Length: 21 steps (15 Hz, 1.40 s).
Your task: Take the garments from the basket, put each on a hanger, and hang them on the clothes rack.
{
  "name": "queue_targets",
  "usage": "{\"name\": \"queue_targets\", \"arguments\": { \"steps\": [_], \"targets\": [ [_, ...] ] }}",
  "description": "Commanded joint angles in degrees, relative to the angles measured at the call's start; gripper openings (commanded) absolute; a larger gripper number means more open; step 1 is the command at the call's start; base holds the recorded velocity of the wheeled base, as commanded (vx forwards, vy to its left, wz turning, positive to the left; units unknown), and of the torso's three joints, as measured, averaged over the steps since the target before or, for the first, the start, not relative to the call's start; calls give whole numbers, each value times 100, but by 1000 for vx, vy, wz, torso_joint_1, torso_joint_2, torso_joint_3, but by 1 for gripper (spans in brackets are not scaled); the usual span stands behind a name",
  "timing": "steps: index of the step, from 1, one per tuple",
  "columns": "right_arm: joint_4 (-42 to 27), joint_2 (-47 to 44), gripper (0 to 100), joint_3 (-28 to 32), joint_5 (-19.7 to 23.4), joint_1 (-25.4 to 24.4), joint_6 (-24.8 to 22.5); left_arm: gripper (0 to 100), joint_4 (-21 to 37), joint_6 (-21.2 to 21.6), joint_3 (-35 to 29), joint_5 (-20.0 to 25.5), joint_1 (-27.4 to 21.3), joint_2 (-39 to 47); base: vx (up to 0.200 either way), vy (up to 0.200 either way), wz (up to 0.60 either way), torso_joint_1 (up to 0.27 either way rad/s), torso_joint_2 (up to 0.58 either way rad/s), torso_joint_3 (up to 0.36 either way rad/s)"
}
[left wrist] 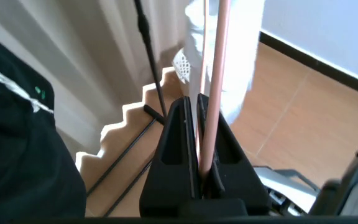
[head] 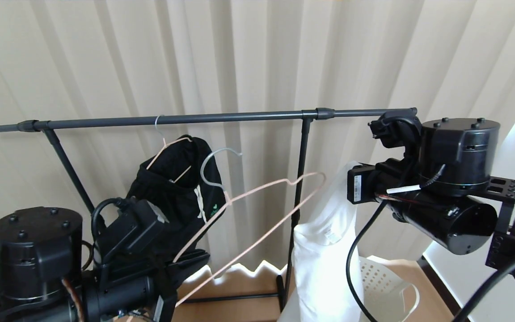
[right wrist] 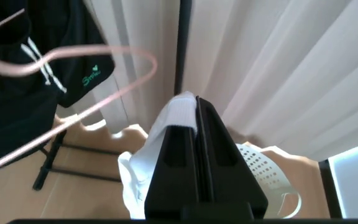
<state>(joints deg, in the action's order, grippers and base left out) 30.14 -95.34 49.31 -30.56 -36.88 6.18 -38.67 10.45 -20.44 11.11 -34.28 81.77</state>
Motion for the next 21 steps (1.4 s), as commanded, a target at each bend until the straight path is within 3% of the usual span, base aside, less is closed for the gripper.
{"name": "queue_targets", "arguments": {
  "steps": [1, 9, 14, 21],
  "targets": [
    [98, -380, 0, 96, -125, 137, -12, 0, -9, 115, 216, 58, 0, -320, 0, 0, 0, 0, 0, 0],
    [98, -503, 0, 325, -134, 418, 15, 0, -18, 54, 225, 111, -176, -188, 0, 0, 0, 0, 0, 0],
    [115, -468, 0, 298, -134, 401, 15, 0, -510, -254, 93, 85, -395, 383, 0, 0, 0, 0, 0, 0],
    [124, -433, 0, 281, -292, 321, 24, 0, -616, -676, -443, -610, -589, 954, 0, 0, 0, 0, 0, 0]
  ]
}}
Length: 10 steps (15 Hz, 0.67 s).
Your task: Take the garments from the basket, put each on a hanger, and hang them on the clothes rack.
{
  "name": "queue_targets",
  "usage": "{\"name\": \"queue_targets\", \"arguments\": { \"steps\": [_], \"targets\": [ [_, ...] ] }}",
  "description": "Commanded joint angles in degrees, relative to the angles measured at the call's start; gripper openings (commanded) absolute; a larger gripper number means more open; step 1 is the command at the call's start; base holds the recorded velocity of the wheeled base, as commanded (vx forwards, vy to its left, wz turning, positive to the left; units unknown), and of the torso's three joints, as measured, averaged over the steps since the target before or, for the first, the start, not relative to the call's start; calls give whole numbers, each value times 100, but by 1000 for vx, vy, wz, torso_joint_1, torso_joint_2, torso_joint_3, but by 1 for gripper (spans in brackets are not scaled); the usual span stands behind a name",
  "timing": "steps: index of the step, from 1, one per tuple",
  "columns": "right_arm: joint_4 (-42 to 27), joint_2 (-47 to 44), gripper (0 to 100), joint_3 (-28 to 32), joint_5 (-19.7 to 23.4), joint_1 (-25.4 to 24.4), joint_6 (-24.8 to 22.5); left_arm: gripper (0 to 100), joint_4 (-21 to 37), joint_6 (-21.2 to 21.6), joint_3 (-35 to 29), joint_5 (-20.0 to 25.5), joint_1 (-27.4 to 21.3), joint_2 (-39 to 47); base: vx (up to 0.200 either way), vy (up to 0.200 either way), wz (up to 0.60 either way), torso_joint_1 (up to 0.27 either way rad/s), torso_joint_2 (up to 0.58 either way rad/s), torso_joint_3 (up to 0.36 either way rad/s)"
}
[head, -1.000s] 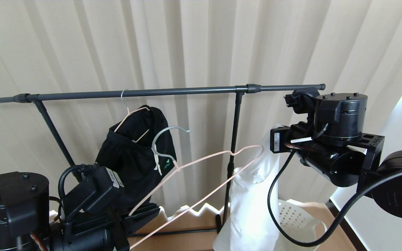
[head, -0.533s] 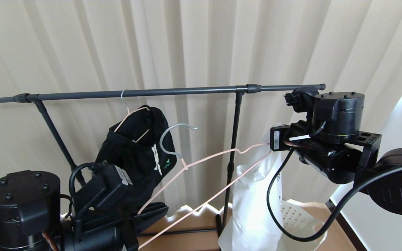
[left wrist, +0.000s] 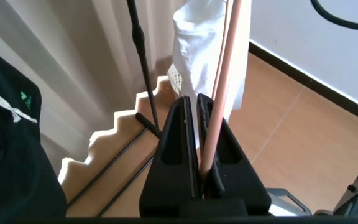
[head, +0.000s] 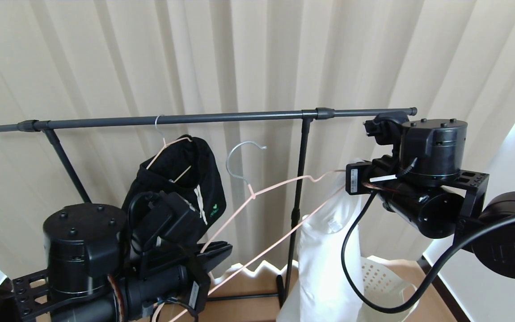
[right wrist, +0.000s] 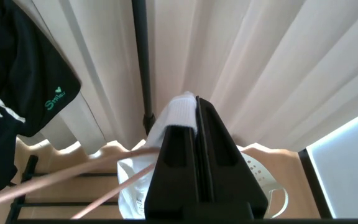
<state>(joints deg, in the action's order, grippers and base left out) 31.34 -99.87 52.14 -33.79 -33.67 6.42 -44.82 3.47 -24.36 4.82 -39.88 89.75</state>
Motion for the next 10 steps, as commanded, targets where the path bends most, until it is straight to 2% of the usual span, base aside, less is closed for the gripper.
{"name": "queue_targets", "arguments": {
  "steps": [1, 4, 10],
  "targets": [
    [3, 20, 0, -11, -40, -87, -1, 0, -9, -75, -210, -104, -82, 271, 0, 0, 0, 0, 0, 0],
    [3, -15, 0, 33, -40, -105, -1, 0, -149, -75, -96, -104, -161, 271, 0, 0, 0, 0, 0, 0],
    [12, -165, 0, 156, -31, 194, -1, 0, -334, -93, 168, -68, -231, 148, 0, 0, 0, 0, 0, 0]
  ]
}}
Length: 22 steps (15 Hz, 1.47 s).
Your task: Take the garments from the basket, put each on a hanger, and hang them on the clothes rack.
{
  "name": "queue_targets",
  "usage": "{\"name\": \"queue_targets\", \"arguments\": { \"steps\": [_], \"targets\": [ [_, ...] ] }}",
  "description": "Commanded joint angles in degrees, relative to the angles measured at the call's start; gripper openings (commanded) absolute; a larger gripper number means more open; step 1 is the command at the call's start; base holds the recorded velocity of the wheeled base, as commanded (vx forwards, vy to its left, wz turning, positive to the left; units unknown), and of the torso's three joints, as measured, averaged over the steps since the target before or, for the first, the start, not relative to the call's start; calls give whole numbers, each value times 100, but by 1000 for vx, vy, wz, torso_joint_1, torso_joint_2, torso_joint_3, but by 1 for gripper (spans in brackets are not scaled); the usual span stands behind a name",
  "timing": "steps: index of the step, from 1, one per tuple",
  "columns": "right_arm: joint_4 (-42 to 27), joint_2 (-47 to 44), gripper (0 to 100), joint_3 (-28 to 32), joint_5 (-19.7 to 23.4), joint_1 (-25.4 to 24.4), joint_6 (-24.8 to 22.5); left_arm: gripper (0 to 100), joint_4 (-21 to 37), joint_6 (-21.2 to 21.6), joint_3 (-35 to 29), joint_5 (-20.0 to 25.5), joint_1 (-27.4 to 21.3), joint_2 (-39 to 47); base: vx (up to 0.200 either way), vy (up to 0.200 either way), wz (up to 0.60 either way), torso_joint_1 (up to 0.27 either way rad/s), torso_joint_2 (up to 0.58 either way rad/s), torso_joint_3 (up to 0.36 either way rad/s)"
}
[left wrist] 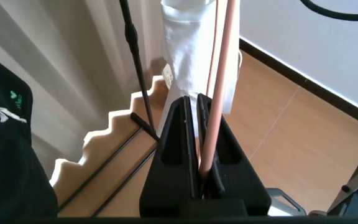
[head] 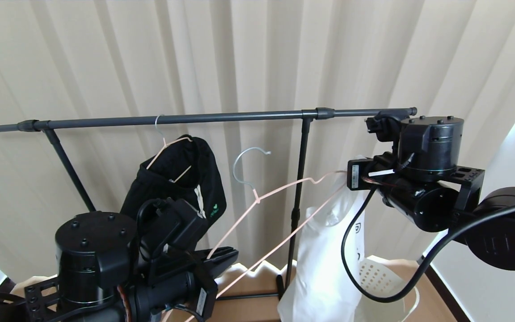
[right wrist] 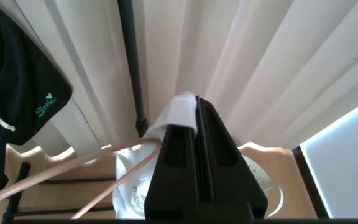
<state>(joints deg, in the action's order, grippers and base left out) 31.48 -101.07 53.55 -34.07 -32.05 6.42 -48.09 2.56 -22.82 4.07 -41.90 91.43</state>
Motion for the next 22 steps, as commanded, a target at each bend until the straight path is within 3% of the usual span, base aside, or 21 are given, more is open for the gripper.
{"name": "queue_targets", "arguments": {
  "steps": [1, 3, 14, 22],
  "targets": [
    [-1, -44, 0, 15, 6, 23, -1, 0, -7, -19, 6, 6, -38, -11, 0, 0, 0, 0, 0, 0],
    [-1, -53, 0, 15, 15, 6, -1, 0, -16, -318, -38, 6, -161, 6, 0, 0, 0, 0, 0, 0],
    [386, -150, 0, -12, -100, -179, -1, 0, -306, -370, -346, -205, -231, 507, 0, 0, 0, 0, 0, 0],
    [386, 105, 0, -258, -521, -1207, -1, 0, -324, -414, -592, -337, -293, 797, 0, 0, 0, 0, 0, 0]
  ]
}}
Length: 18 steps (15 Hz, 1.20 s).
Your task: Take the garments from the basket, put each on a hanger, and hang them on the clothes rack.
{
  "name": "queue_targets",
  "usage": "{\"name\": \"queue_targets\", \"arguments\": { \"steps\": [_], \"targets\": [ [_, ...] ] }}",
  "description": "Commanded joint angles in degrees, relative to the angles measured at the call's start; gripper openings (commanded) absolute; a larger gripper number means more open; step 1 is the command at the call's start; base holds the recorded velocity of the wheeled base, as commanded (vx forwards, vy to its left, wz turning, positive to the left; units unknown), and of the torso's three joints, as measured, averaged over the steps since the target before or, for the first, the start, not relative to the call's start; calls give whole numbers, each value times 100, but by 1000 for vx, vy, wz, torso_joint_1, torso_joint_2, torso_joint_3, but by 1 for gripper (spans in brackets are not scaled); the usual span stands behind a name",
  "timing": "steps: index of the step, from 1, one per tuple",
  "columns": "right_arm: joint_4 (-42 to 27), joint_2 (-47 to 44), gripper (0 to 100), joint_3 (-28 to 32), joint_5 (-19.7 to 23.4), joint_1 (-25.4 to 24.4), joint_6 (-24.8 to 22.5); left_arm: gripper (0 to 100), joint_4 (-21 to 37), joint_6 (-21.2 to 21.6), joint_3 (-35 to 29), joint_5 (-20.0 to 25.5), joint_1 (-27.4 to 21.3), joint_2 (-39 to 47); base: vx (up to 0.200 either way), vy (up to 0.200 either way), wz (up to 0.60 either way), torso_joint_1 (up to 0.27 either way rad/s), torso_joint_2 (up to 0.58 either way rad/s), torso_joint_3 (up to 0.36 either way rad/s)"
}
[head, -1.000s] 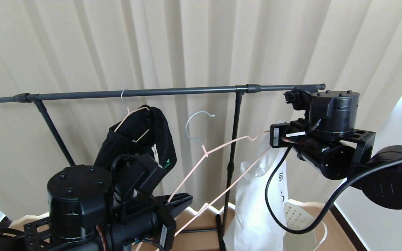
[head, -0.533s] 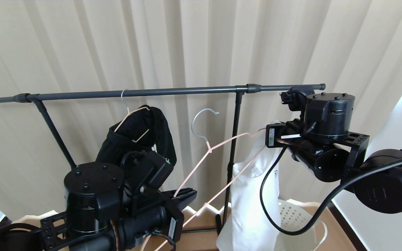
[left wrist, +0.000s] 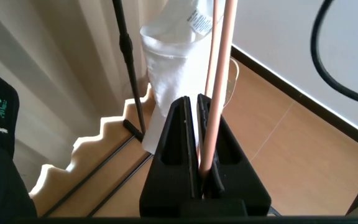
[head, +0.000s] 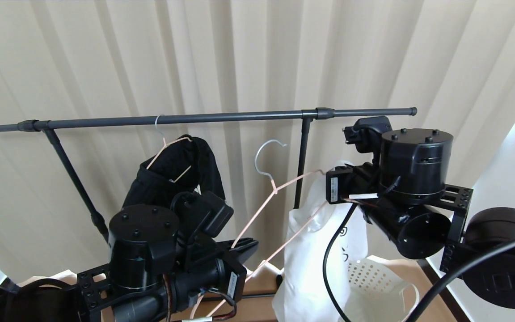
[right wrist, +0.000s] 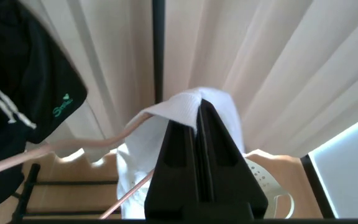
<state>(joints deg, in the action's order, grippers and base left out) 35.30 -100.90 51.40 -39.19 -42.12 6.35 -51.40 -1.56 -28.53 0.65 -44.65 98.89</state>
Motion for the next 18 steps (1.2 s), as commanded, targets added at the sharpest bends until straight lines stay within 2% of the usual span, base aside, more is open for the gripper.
{"name": "queue_targets", "arguments": {
  "steps": [1, 6, 10, 15, 16, 18],
  "targets": [
    [3, 132, 0, -68, -1, -367, 6, 0, 7, -2, -39, 6, -17, 60, 0, 0, 0, 0, 0, 0],
    [-24, 501, 0, -165, 8, -1114, 182, 0, 7, 7, -48, -3, -17, 104, 0, 0, 0, 0, 0, 0],
    [12, 721, 0, -218, 43, -1483, 209, 0, -169, 7, -48, -3, -43, 183, 0, 0, 0, 0, 0, 0],
    [20, 826, 0, -262, 193, -1624, 349, 0, -301, 15, -4, -3, -43, 218, 0, 0, 0, 0, 0, 0],
    [20, 800, 100, -270, 193, -1615, 358, 0, -301, 15, -4, -109, -43, 183, 0, 0, 0, 0, 0, 0],
    [20, 791, 100, -270, 184, -1598, 340, 0, -310, 24, -39, -188, -35, 157, 0, 0, 0, 0, 0, 0]
  ]
}}
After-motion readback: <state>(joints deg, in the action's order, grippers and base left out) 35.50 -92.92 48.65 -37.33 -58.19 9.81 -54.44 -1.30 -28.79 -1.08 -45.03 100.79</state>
